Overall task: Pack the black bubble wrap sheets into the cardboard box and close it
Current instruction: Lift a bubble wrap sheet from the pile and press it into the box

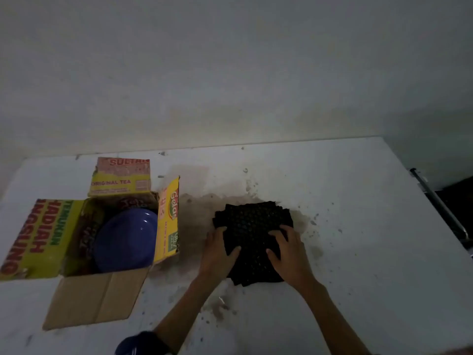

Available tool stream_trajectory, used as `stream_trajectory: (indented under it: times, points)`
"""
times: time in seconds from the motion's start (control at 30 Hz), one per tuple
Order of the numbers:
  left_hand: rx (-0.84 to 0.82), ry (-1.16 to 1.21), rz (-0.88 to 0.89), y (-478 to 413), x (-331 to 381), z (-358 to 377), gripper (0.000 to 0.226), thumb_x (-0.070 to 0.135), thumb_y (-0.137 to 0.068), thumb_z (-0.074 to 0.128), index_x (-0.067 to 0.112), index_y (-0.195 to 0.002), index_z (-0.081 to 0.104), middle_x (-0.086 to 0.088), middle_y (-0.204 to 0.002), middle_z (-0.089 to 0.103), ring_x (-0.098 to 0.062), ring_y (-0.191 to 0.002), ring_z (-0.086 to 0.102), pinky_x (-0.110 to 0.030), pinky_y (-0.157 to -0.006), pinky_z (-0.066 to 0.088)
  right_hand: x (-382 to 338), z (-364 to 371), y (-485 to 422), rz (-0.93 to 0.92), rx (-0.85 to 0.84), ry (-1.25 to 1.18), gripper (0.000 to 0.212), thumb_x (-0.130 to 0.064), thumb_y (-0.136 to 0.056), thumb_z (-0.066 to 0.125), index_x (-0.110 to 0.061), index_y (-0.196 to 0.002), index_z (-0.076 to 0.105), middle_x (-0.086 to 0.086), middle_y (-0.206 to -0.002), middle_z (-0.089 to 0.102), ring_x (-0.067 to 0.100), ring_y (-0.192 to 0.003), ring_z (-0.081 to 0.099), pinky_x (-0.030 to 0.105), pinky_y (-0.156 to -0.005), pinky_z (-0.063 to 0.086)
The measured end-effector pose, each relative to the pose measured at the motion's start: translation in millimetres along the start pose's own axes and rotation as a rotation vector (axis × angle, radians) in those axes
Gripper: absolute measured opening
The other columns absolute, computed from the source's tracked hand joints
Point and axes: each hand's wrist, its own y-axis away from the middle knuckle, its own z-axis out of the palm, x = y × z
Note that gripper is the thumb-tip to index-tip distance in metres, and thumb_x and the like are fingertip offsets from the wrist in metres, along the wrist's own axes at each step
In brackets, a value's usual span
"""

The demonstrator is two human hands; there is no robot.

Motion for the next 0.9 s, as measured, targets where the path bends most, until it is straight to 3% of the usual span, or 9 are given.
stream_trajectory:
  times: [0.13,0.27,0.37,0.5,0.67,0.77,0.9]
  points:
    - [0.097,0.06,-0.11,-7.9,3.7,4.5,0.062,0.031,-0.082,0.068,0.011,-0.132,0.038,-0.013,-0.131,0.041,-0.027,-0.114,0.05,-0.036,-0.095,0.047,0.1,-8.5,-13.7,0.147,0.128,-0.112,0.04,-0.018,-0.083,0.067,-0.005,-0.118,0.055,0.022,-0.119,0.051,0.037,-0.11,0.049,0.047,-0.09,0.046]
    - [0.165,0.051,-0.119,-10.2,6.3,9.8,0.053,0.026,-0.079,0.07,0.011,-0.124,0.047,-0.01,-0.123,0.046,-0.021,-0.1,0.053,-0.028,-0.082,0.046,6.6,-10.9,-26.7,0.38,0.101,-0.238,0.058,-0.029,-0.081,0.07,-0.004,-0.128,0.046,0.02,-0.124,0.048,0.034,-0.118,0.042,0.045,-0.101,0.038]
    - [0.199,0.066,-0.102,-8.2,7.4,12.7,0.042,0.021,-0.079,0.071,0.011,-0.115,0.052,-0.008,-0.117,0.047,-0.016,-0.09,0.049,-0.024,-0.075,0.041,12.1,-11.3,-32.7,0.473,0.04,-0.336,0.061,-0.032,-0.077,0.073,-0.006,-0.125,0.048,0.017,-0.122,0.048,0.031,-0.117,0.042,0.045,-0.101,0.038]
    - [0.218,0.064,-0.072,-3.0,10.7,15.1,0.028,0.016,-0.08,0.069,0.01,-0.102,0.053,-0.005,-0.111,0.045,-0.013,-0.084,0.046,-0.02,-0.072,0.037,14.0,-11.2,-32.3,0.441,0.065,-0.397,0.05,-0.024,-0.075,0.075,-0.006,-0.116,0.051,0.016,-0.117,0.049,0.029,-0.113,0.043,0.041,-0.097,0.039]
    - [0.238,0.095,-0.056,0.3,11.7,16.4,0.025,0.016,-0.08,0.069,0.011,-0.1,0.055,0.001,-0.107,0.04,-0.017,-0.097,0.049,-0.021,-0.08,0.039,9.4,-11.7,-24.0,0.317,0.128,-0.436,0.029,-0.008,-0.08,0.069,0.0,-0.104,0.056,0.017,-0.107,0.051,0.028,-0.101,0.051,0.027,-0.083,0.037]
    - [0.261,0.112,-0.075,0.5,14.7,14.2,0.033,0.026,-0.08,0.07,0.01,-0.106,0.057,0.001,-0.107,0.041,-0.017,-0.099,0.047,-0.024,-0.084,0.042,8.4,-9.7,-20.3,0.288,0.123,-0.464,0.023,-0.008,-0.082,0.067,-0.001,-0.102,0.057,0.015,-0.107,0.052,0.023,-0.095,0.052,0.025,-0.082,0.037]
    - [0.261,0.174,-0.072,0.3,22.8,9.3,0.025,0.027,-0.083,0.066,0.012,-0.1,0.058,0.0,-0.105,0.046,-0.013,-0.091,0.049,-0.017,-0.077,0.039,9.2,-9.4,-18.0,0.297,0.106,-0.506,0.023,-0.01,-0.084,0.065,-0.002,-0.103,0.055,0.013,-0.11,0.051,0.018,-0.093,0.05,0.023,-0.082,0.038]
